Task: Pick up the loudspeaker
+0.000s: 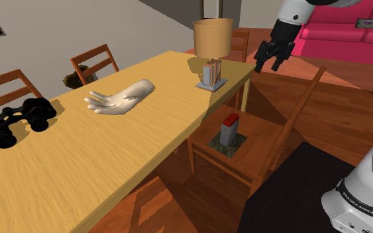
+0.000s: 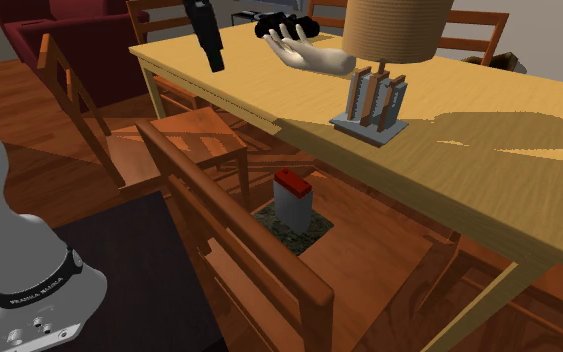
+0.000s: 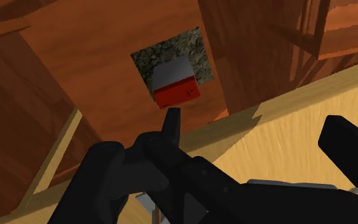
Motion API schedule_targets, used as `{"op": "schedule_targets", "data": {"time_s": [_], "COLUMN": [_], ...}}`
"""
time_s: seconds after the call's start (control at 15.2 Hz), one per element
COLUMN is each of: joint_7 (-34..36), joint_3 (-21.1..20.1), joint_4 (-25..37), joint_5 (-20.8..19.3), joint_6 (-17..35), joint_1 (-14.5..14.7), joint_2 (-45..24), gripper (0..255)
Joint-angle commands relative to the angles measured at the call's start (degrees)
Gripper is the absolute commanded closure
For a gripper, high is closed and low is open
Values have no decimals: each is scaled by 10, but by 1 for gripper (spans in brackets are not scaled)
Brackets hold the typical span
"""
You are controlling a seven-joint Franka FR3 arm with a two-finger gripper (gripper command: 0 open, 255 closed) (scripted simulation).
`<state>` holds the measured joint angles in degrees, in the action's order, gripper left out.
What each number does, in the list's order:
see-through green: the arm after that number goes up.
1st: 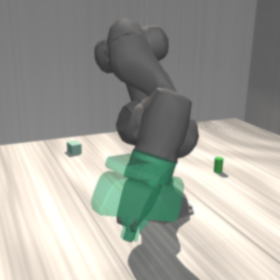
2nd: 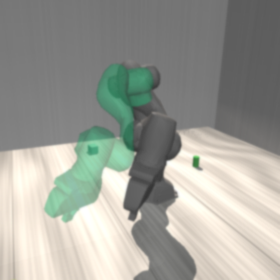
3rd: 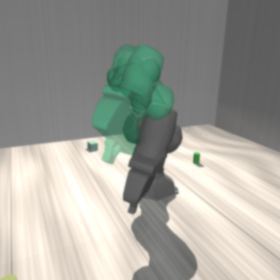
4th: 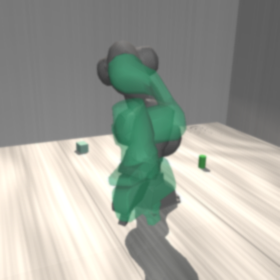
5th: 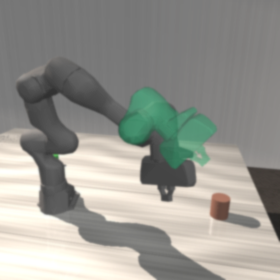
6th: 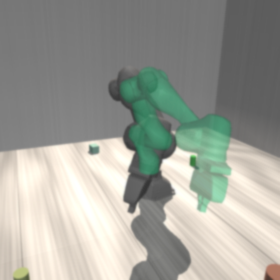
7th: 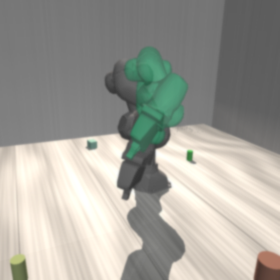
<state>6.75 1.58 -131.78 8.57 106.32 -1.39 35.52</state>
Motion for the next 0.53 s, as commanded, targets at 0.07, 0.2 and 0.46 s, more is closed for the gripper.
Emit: {"op": "schedule_targets", "data": {"time_s": [0.07,0.2,0.46], "joint_7": [49,80,141], "joint_3": [-11,-17,-24], "joint_4": [-6,-4,5], "joint_5": [8,13,21], "joint_6": [47,73,123], "joint_1": [-13,-20,-35], "joint_2": [-52,-89,-164], "gripper": [0,0,0]}}
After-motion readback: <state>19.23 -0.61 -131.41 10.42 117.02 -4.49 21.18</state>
